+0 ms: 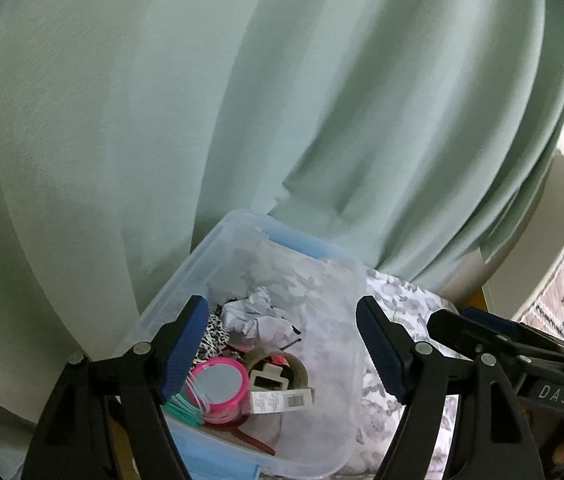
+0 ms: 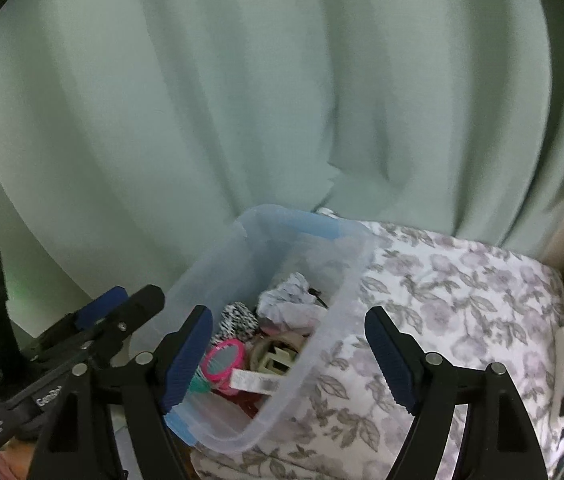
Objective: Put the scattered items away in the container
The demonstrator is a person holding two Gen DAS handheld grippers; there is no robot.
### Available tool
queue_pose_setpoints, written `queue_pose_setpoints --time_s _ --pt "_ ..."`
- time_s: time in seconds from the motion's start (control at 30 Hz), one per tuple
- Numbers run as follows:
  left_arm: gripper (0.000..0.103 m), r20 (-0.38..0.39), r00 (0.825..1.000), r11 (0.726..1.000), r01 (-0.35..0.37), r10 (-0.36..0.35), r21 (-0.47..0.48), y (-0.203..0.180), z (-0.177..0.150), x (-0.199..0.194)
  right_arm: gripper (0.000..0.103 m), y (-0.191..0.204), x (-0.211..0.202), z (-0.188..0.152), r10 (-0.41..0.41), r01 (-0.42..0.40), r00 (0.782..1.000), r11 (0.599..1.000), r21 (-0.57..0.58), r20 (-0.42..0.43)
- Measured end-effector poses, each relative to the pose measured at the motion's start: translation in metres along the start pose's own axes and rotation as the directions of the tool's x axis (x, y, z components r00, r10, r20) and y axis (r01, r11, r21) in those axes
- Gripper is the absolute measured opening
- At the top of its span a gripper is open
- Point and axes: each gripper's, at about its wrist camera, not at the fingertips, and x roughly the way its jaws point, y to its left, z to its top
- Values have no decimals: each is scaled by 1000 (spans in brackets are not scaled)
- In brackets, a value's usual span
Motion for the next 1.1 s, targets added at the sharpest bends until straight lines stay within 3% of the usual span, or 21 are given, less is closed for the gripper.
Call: queue_pose_setpoints --time_s 0.5,0.67,1.1 --pt "84 -48 999 991 11 -5 135 -54 -24 -4 82 -41 -46 -44 -79 83 996 990 117 -34" --pt "85 -81 996 988 45 -33 150 -65 -36 -4 82 -56 -59 -59 -110 117 993 980 158 -53" --pt "86 -144 990 986 11 13 164 -78 -58 6 82 -74 -77 -88 -140 152 988 964 216 -70"
